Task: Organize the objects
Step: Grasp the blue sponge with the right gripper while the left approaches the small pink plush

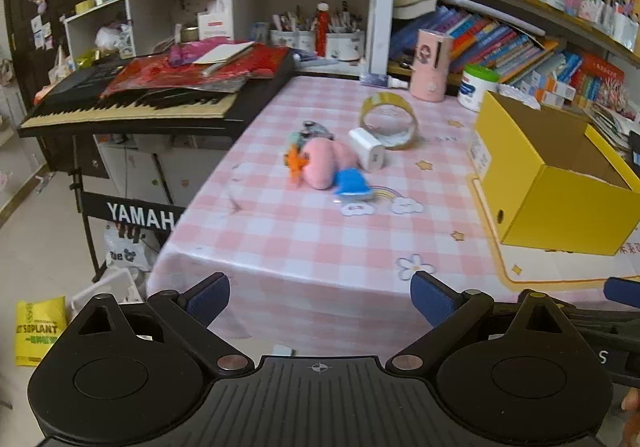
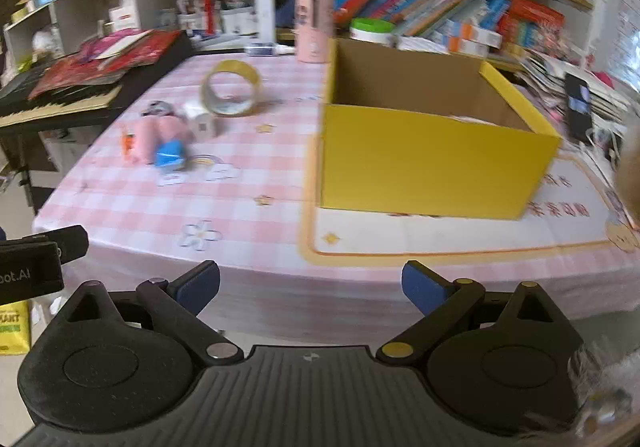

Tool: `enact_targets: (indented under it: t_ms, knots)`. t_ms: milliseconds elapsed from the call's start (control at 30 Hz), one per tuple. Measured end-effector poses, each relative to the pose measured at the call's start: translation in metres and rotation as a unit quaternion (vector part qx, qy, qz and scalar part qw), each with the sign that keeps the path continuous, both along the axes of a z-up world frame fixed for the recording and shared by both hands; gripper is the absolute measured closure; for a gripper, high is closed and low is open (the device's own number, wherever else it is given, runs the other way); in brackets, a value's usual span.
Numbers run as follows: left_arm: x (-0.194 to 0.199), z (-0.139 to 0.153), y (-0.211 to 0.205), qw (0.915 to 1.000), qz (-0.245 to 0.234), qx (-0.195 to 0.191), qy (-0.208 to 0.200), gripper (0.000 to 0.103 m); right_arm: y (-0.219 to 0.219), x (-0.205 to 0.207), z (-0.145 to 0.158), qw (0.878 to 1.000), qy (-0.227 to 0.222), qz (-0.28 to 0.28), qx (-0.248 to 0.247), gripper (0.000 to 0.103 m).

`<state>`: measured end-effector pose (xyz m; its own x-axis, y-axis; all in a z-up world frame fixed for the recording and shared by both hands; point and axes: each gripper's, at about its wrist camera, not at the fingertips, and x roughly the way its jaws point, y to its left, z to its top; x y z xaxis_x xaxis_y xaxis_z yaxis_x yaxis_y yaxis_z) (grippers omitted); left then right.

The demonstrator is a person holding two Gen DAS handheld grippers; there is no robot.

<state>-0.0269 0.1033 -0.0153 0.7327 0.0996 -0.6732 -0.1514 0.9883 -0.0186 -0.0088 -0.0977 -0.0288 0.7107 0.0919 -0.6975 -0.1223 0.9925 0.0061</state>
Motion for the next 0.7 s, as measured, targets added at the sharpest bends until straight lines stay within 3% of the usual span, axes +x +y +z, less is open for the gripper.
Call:
enact_targets:
  t_ms: [300, 700]
  knots:
    - [-0.01, 0.002, 0.038, 0.9992, 0.032, -0.02, -0.012, 0.004, 0.046, -0.002, 0.008, 0.999, -0.02, 0.049, 0.006, 0.009]
    - [0.013, -0.004, 0.047, 0.998, 0.059, -0.022, -0.007, 0.005, 0.06, 0.027, 0.004, 0.997, -0.018, 0.072, 0.007, 0.016]
